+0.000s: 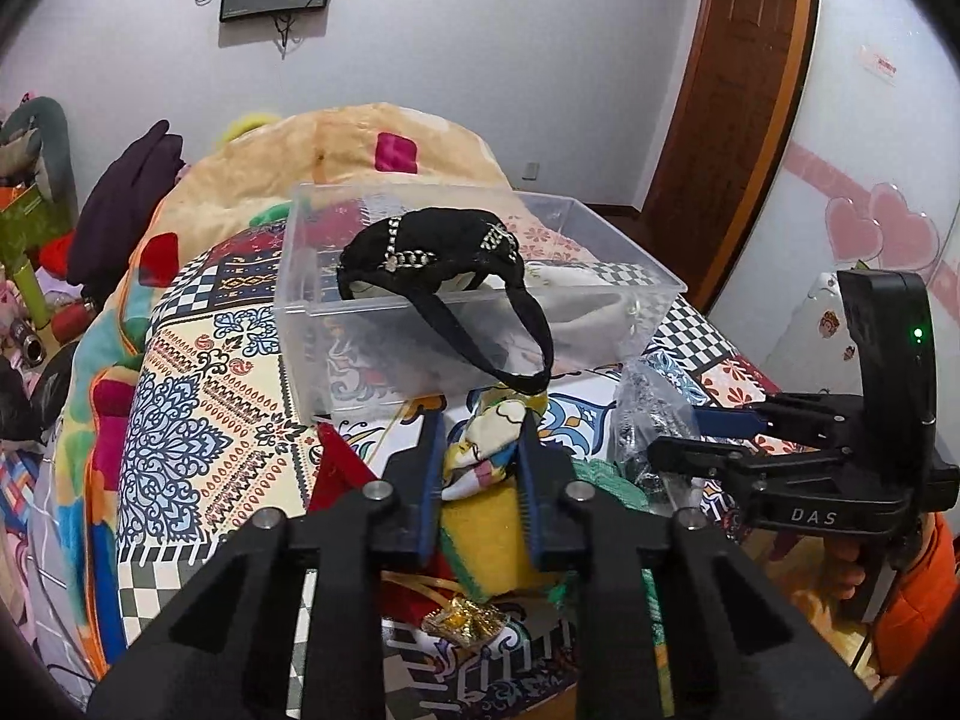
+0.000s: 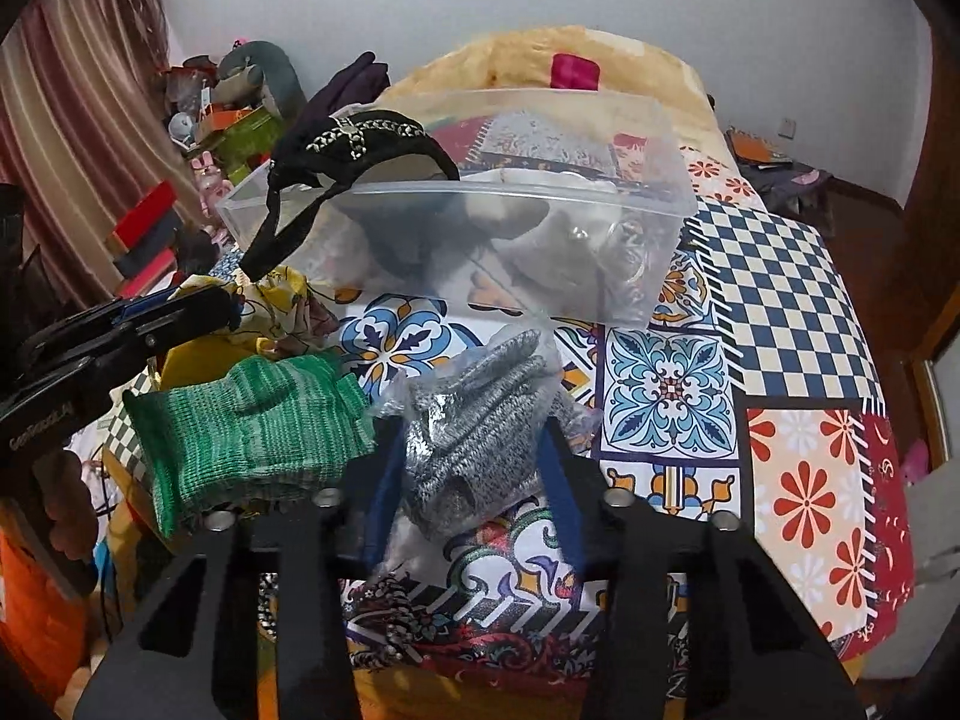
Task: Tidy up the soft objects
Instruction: 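Grasp the grey glove bag with the right tool while the left tool grasps the patterned scarf, then place the grey glove bag and patterned scarf into the clear box with both tools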
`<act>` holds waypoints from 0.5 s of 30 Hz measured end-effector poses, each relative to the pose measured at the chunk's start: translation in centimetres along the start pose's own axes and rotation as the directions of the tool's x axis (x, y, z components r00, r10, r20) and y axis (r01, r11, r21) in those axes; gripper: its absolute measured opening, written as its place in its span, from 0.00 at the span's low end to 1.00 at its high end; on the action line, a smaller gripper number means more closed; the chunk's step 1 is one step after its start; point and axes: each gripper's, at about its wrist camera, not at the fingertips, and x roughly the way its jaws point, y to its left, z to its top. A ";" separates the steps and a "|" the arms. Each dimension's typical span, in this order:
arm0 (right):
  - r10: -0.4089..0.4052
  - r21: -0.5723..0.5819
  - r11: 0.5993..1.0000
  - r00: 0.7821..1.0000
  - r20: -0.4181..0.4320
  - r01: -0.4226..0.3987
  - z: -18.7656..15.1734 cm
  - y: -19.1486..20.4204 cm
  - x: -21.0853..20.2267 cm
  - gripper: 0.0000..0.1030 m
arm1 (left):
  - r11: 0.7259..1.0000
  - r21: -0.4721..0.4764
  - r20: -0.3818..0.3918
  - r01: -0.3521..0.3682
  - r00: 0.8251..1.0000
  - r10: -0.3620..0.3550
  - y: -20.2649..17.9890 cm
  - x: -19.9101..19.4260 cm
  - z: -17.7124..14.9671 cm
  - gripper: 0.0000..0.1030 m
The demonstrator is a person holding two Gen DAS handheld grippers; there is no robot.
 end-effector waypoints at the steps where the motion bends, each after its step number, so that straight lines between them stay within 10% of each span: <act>1: 0.002 0.000 1.000 1.000 0.005 -0.002 0.1 0.0 -0.1 0.32 | 1.000 -0.003 0.003 0.002 1.000 -0.002 0.0 -0.1 0.0 0.15; 15: 0.021 -0.025 1.000 0.990 0.138 -0.017 1.7 0.4 -4.8 0.26 | 1.000 -0.025 0.159 0.019 0.987 -0.015 0.4 -6.0 2.2 0.12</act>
